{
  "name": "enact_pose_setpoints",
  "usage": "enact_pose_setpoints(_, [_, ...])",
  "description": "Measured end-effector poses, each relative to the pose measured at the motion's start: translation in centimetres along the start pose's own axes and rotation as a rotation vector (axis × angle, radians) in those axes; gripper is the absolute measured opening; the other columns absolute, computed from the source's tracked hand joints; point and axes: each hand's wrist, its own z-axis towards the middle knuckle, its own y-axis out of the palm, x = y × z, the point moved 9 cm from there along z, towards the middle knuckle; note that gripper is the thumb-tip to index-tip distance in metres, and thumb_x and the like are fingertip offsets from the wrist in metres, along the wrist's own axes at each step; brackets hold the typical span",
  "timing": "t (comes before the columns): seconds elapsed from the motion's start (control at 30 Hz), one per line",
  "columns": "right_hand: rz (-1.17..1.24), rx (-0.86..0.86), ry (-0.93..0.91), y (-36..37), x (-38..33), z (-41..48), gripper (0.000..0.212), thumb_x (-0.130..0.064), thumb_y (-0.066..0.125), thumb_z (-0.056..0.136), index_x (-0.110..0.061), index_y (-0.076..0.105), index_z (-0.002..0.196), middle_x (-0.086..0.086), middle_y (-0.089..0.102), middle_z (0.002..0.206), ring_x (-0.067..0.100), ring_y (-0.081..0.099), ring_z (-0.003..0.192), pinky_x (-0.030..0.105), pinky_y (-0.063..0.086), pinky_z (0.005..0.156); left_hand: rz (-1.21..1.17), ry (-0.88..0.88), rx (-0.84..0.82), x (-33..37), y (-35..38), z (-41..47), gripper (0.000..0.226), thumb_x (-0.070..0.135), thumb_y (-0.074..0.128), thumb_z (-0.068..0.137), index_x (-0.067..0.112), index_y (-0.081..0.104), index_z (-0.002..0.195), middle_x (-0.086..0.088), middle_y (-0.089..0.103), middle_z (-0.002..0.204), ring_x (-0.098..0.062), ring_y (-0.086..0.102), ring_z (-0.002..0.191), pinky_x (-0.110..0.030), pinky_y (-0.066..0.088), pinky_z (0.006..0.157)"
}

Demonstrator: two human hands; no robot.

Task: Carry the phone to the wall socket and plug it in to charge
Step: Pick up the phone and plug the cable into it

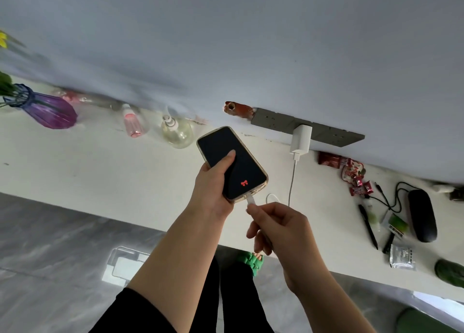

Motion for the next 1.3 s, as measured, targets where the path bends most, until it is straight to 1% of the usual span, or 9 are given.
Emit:
enact_pose_setpoints(0.17, [-0.018, -0.014, -0.001, -0.8, -0.1, 0.0, 0.019, -0.031, 0.069, 0.083, -0.014, 0.071, 0.074, 0.005, 0.07, 0.057, 0.014, 0.055, 0.041, 0.019, 0.043, 0.041, -0.035, 0.005, 0.028, -0.6, -0.1, -0.2, 0.044, 0.02, 0.073, 0.082, 0.017, 0.059, 0.124, -0.012, 0.076, 0.105, -0.025, 0.076, 0.082, -0.035, 0.06, 0.058])
enact_pose_setpoints(0.3, [-0.049, -0.03, 0.011, -1.3, 0.0, 0.0, 0.019, -0.03, 0.069, 0.083, -0.013, 0.071, 0.074, 0.006, 0.069, 0.057, 0.014, 0.056, 0.04, 0.02, 0.042, 0.04, -0.053, 0.006, 0.042, -0.8, -0.3, -0.4, 0.046, 0.019, 0.073, 0.083, 0.017, 0.058, 0.127, -0.012, 0.074, 0.109, -0.026, 0.075, 0.084, -0.034, 0.059, 0.058])
enact_pose_setpoints(0.5, [-0.06, -0.06, 0.027, -1.3, 0.1, 0.1, 0.018, -0.028, 0.07, 0.084, -0.014, 0.072, 0.072, 0.006, 0.069, 0.056, 0.014, 0.057, 0.041, 0.018, 0.042, 0.04, -0.058, 0.012, 0.032, -1.1, -0.3, -0.9, 0.043, 0.018, 0.072, 0.083, 0.018, 0.059, 0.124, -0.011, 0.075, 0.108, -0.026, 0.075, 0.086, -0.036, 0.06, 0.059])
enact_pose_setpoints(0.63, [-0.045, -0.069, 0.071, -1.3, 0.5, 0.1, 0.018, -0.028, 0.071, 0.083, -0.013, 0.072, 0.073, 0.006, 0.069, 0.056, 0.014, 0.057, 0.041, 0.019, 0.043, 0.04, -0.049, 0.03, 0.022, -1.0, -0.5, -1.1, 0.036, 0.018, 0.073, 0.082, 0.019, 0.062, 0.117, -0.008, 0.078, 0.096, -0.024, 0.076, 0.079, -0.036, 0.06, 0.058])
enact_pose_setpoints(0.73, [-0.018, -0.076, 0.102, -1.0, 1.0, -0.1, 0.018, -0.027, 0.07, 0.084, -0.011, 0.072, 0.075, 0.006, 0.069, 0.057, 0.014, 0.058, 0.041, 0.018, 0.044, 0.04, -0.011, 0.069, 0.017, -0.7, -0.7, -1.3, 0.032, 0.018, 0.074, 0.081, 0.022, 0.062, 0.111, -0.006, 0.078, 0.092, -0.023, 0.077, 0.077, -0.036, 0.06, 0.058])
enact_pose_setpoints(0.87, [0.051, -0.087, 0.157, -0.5, 1.9, -0.2, 0.02, -0.026, 0.07, 0.084, -0.007, 0.072, 0.081, 0.006, 0.071, 0.061, 0.014, 0.061, 0.046, 0.02, 0.047, 0.043, 0.055, 0.138, 0.029, -0.1, -0.9, -1.4, 0.036, 0.021, 0.076, 0.079, 0.024, 0.062, 0.113, -0.005, 0.076, 0.099, -0.021, 0.076, 0.079, -0.035, 0.06, 0.058])
enact_pose_setpoints(1.0, [0.094, -0.096, 0.183, -0.3, 2.4, -0.2, 0.019, -0.025, 0.069, 0.085, -0.006, 0.072, 0.084, 0.007, 0.074, 0.066, 0.015, 0.066, 0.051, 0.019, 0.05, 0.045, 0.078, 0.152, 0.015, 0.0, -0.9, -1.6, 0.037, 0.021, 0.076, 0.079, 0.024, 0.063, 0.113, -0.005, 0.076, 0.101, -0.022, 0.076, 0.081, -0.035, 0.059, 0.057])
enact_pose_setpoints(1.17, [0.127, -0.08, 0.195, 0.0, 3.0, -0.6, 0.019, -0.027, 0.067, 0.086, -0.009, 0.072, 0.081, 0.007, 0.075, 0.07, 0.015, 0.068, 0.055, 0.02, 0.051, 0.047, 0.128, 0.185, 0.037, 0.0, -0.8, -1.9, 0.036, 0.023, 0.075, 0.08, 0.025, 0.062, 0.114, -0.005, 0.074, 0.106, -0.028, 0.073, 0.093, -0.037, 0.061, 0.062])
enact_pose_setpoints(1.3, [0.14, -0.074, 0.205, 0.0, 3.1, -0.7, 0.019, -0.027, 0.067, 0.086, -0.01, 0.072, 0.08, 0.007, 0.076, 0.072, 0.014, 0.069, 0.058, 0.02, 0.052, 0.049, 0.144, 0.192, 0.025, 0.1, -0.8, -2.1, 0.032, 0.022, 0.074, 0.081, 0.027, 0.063, 0.111, -0.004, 0.074, 0.105, -0.027, 0.072, 0.094, -0.037, 0.061, 0.062])
